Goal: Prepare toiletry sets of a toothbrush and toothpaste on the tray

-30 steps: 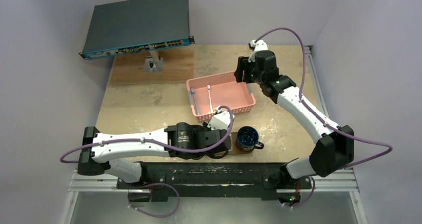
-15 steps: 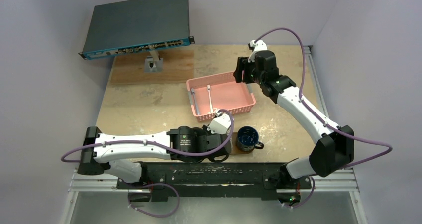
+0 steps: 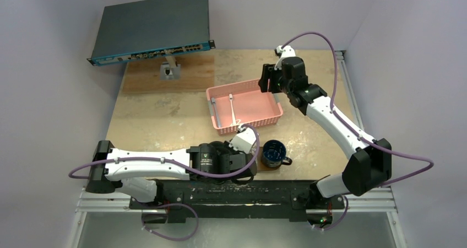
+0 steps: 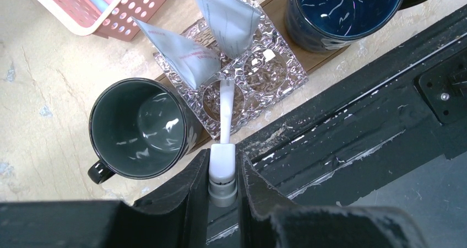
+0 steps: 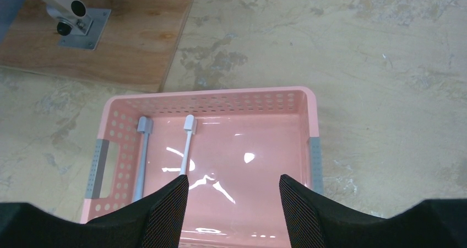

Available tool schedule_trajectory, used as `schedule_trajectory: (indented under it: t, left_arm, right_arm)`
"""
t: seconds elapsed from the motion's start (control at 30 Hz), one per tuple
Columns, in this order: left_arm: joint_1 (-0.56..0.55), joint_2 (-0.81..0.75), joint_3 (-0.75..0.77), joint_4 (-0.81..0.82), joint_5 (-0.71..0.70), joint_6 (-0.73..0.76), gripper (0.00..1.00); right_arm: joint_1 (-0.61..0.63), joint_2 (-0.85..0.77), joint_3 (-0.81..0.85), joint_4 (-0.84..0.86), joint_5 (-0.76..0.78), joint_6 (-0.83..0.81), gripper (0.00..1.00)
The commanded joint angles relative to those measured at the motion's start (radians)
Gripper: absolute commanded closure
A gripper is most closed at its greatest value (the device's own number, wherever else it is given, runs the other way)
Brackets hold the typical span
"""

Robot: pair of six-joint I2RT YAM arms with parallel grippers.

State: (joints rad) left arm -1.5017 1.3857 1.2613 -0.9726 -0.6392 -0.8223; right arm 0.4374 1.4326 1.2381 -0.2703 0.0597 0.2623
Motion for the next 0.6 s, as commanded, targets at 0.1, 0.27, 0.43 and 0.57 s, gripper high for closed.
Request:
schedule_trajectory:
  t: [0.1,0.27,0.43,0.57]
  left_arm:
    - [-0.011,0.023,-0.011,0.015,-0.030,-0.026,0.97]
    - [-0.011,0.033,-0.017,0.007,-0.033,-0.032,0.92]
    - [-0.011,0.026,-0.026,0.006,-0.039,-0.033,0.84]
    - [-0.010,0.020,-0.026,0.008,-0.037,-0.028,0.75]
  right_arm:
    - [-0.004,-0.019,-0.001,0.025,-0.006,0.011,0.36]
    - [-0.005,-0.009,0.004,0.022,-0.005,0.012,0.35]
    - [-0.004,-0.001,0.009,0.021,-0.004,0.014,0.34]
    - [-0.004,0.002,0.014,0.018,-0.004,0.014,0.32]
